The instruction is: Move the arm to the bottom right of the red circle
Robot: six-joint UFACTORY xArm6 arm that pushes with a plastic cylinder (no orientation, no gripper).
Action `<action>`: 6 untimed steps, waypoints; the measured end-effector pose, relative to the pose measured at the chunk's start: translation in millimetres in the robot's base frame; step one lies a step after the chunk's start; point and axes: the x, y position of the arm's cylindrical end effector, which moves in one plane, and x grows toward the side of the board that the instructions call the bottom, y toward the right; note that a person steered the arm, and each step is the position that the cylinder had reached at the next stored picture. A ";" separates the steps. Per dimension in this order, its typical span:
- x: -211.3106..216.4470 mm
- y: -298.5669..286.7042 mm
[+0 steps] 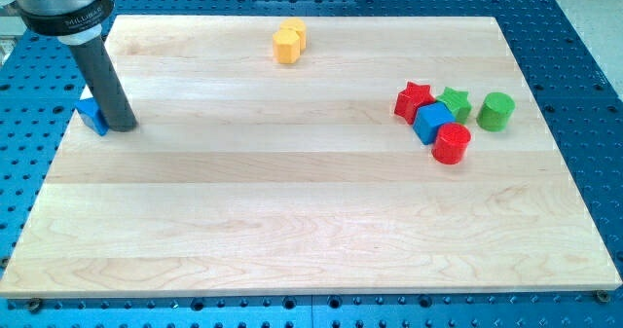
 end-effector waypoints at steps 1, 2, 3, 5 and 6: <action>4.6 0.3; 4.6 0.3; 40.3 42.1; 125.8 231.8; 139.7 335.2</action>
